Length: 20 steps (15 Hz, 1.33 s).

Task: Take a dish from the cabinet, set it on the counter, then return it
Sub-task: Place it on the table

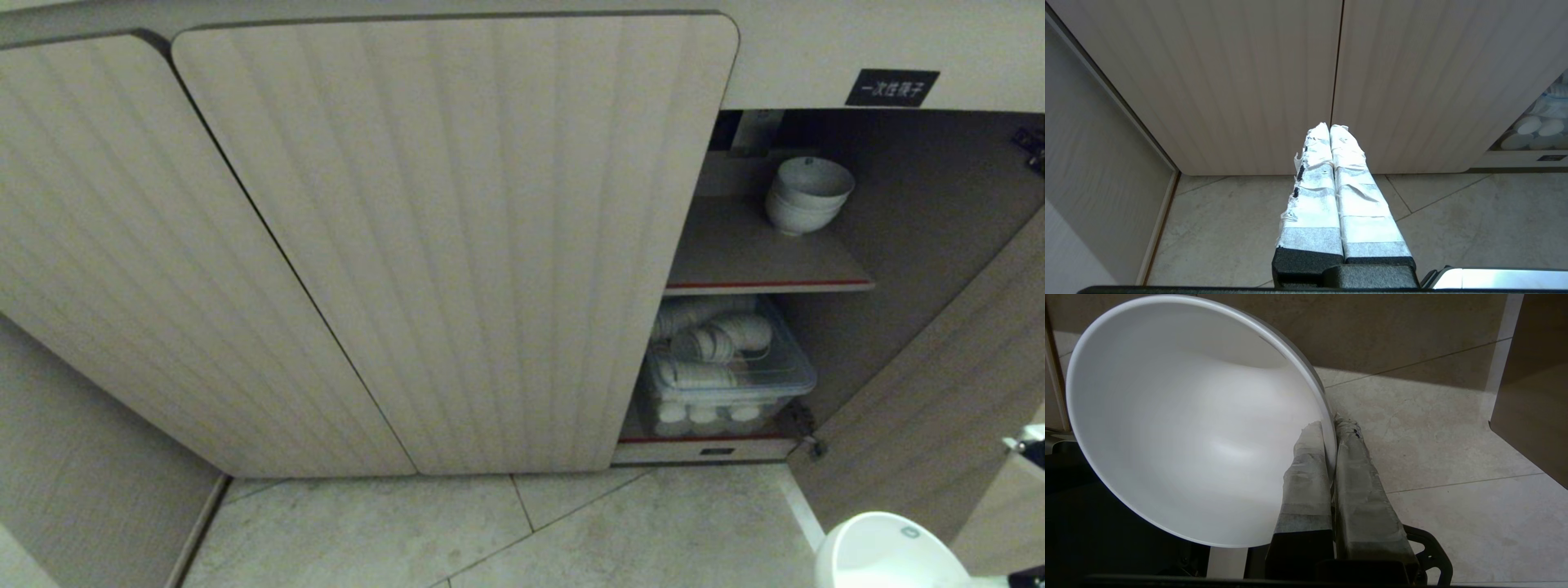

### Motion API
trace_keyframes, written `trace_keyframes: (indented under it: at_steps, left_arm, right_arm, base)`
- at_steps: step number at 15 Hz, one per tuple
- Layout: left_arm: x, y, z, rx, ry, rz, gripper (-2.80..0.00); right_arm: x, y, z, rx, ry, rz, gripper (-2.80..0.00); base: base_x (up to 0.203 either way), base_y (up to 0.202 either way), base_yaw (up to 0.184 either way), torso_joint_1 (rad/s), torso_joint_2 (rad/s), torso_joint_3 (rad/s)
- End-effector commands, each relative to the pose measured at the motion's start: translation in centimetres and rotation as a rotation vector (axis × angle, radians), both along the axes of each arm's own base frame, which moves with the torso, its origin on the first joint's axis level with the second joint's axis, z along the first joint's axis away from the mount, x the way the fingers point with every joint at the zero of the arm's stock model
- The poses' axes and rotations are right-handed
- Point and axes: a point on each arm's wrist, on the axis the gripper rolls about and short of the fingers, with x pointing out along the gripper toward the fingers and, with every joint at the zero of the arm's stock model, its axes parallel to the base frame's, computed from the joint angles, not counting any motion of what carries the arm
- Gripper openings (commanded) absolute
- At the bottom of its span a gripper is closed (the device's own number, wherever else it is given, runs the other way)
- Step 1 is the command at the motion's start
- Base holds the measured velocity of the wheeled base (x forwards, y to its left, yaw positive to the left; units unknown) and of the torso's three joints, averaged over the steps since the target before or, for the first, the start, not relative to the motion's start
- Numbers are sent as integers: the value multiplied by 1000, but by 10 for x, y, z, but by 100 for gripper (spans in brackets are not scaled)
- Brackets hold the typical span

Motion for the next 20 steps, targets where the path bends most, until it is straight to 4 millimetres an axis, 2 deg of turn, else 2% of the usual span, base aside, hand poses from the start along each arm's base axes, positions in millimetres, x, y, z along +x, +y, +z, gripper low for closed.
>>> trace_keyframes:
  at_steps: [1,3,7,20]
  left_arm:
    - [0,0,0,0,0,1,-280]
    - [0,0,0,0,-1,0,-280]
    - [0,0,0,0,0,-1,-280]
    - [0,0,0,0,0,-2,-280]
  right_arm:
    - [0,0,0,-1,4,2,-280]
    - [0,0,0,0,3,5,-280]
    - [0,1,0,0,1,9,-280]
    - [1,1,2,4,-4,9,-280]
  base:
    - [0,0,0,0,0,0]
    - [0,0,0,13,-33,-11]
    - [0,0,0,55,-228,-248]
    - [0,0,0,189,-502,-286]
